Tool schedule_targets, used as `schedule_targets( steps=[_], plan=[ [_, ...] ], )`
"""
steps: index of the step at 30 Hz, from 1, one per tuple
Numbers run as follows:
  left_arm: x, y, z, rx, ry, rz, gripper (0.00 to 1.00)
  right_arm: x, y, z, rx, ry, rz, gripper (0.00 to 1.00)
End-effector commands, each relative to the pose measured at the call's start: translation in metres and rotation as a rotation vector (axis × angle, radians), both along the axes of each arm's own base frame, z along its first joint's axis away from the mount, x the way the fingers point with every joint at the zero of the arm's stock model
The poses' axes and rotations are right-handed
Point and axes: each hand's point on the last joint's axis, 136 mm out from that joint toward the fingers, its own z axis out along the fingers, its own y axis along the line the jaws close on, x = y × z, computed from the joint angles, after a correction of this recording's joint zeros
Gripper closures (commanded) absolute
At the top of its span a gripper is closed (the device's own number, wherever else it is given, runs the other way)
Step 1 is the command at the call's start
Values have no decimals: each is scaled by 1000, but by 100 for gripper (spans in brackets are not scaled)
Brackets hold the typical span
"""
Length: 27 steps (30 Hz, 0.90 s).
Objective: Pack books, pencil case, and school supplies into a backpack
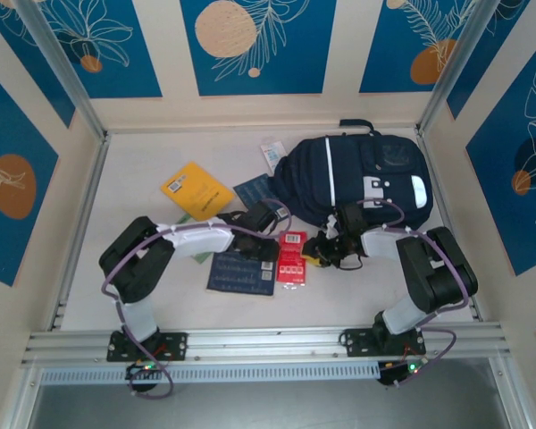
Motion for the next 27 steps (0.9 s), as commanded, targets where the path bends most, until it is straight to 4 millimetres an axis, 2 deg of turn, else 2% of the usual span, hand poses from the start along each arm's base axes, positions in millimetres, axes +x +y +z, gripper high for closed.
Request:
schedule_targets(
  steps=[1,3,7,10,12,15,19,23,25,27],
  plan=[
    [-5,-1,-23,20,45,-27,70,0,19,13,69,-43,91,77],
    [-4,-2,-23,20,49,-29,72,-1,21,14,77,-43,102,82],
    [-4,-3,-20,21,47,-29,73,1,20,17,66,-59,96,100],
    [-2,-2,-3,3,21,-19,72,2,11,27,22,-99,81,100],
    [1,-1,16,-14,-14,-10,68,1,7,40,19,-142,74,100],
    [5,2,46,-33,-65,0,55,-2,4,60,43,-198,81,100],
    [8,9,84,-57,-132,11,27,-7,1,89,80,-276,88,100],
    [4,7,116,-141,-162,-6,6,-13,0,117,155,-345,89,100],
    [0,5,130,-190,-176,-23,1,-15,0,128,190,-366,91,100],
    [-3,2,140,-229,-180,-44,0,-19,3,140,240,-393,103,100]
  ],
)
